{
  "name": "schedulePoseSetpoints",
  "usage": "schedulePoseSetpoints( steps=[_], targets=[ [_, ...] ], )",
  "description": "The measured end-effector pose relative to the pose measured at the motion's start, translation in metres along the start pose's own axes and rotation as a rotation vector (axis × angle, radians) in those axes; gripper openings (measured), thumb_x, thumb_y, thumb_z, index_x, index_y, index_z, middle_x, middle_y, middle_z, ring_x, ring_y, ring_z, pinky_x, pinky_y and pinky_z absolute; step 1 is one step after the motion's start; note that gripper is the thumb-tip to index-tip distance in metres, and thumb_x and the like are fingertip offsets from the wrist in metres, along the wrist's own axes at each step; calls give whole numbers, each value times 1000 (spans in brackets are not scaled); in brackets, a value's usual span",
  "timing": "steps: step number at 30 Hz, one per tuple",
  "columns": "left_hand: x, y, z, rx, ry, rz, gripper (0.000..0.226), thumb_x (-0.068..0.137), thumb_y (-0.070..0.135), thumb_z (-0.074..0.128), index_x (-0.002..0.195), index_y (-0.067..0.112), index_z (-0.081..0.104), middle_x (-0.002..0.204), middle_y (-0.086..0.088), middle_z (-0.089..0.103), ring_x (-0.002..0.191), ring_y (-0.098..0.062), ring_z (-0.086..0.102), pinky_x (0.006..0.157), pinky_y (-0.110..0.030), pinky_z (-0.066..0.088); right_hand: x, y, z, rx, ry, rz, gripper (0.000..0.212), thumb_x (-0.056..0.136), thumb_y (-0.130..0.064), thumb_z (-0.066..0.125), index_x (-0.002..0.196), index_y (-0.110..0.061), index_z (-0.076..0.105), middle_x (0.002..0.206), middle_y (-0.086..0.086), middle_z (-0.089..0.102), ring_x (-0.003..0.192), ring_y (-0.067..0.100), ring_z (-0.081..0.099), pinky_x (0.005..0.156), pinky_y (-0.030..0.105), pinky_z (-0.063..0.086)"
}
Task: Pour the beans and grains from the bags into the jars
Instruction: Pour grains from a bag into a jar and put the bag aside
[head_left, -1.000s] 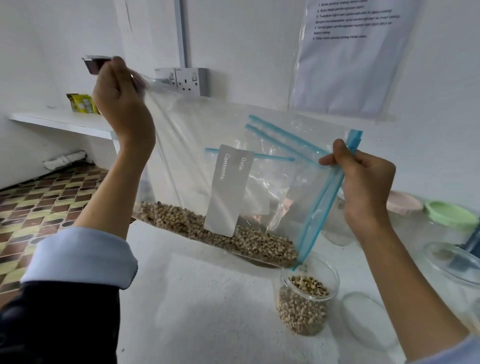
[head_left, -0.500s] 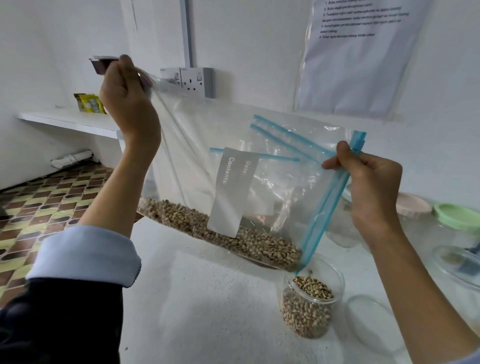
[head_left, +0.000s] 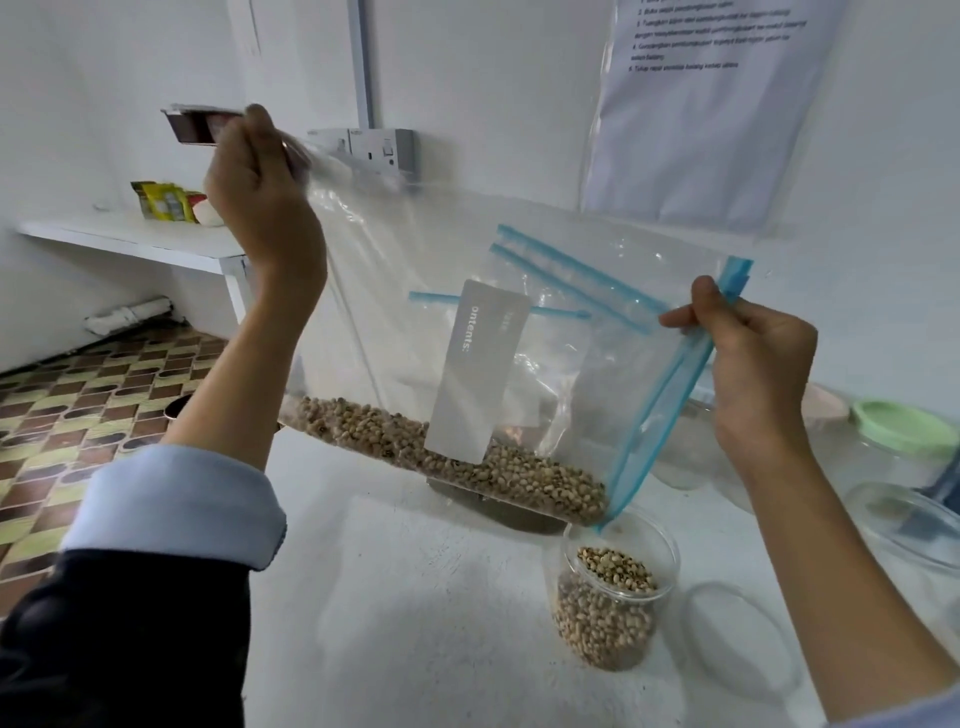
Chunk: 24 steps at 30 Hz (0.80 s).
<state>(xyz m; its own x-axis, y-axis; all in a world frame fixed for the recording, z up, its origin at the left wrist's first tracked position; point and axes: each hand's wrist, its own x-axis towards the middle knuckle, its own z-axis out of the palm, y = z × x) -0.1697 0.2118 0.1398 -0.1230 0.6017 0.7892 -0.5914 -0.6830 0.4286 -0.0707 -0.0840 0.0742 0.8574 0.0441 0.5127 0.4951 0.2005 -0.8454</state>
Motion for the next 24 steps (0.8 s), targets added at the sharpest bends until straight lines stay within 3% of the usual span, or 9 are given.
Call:
schedulePoseSetpoints(
  steps=[7,11,14,17,24],
  targets=[
    [-3,-6,1,27,20,1,35,95,21,41,60,22,39,51,5,38,49,-7,30,49,-24,25,3,3,-3,-24,-57,34,26,87,-29,66,62,-23,69,57,-16,66,66,-3,56,65,1,39],
    [-8,-5,4,-35,20,-10,36,95,14,40,59,21,39,49,15,39,46,0,32,49,-14,26,4,3,-6,-7,-27,28,33,87,-26,67,54,-24,69,53,-15,64,61,-4,55,65,2,39],
    [-8,-6,4,-19,-1,-13,34,94,22,43,59,21,40,52,4,38,49,-8,31,49,-21,25,2,1,-6,-24,-67,27,33,87,-25,66,55,-22,70,53,-13,66,63,-2,57,66,1,39],
    [-6,-6,4,-43,-3,-37,32,90,31,45,60,20,41,53,0,39,51,-14,31,48,-27,23,-1,3,-9,21,-2,16,36,87,-24,67,51,-20,70,54,-11,66,64,1,57,68,5,42],
    [-6,-4,7,-10,-9,13,33,91,28,42,59,22,43,50,6,40,48,-12,33,48,-25,26,-6,-1,-11,46,51,-12,38,87,-23,67,49,-22,70,54,-10,66,64,4,56,69,10,44]
  ],
)
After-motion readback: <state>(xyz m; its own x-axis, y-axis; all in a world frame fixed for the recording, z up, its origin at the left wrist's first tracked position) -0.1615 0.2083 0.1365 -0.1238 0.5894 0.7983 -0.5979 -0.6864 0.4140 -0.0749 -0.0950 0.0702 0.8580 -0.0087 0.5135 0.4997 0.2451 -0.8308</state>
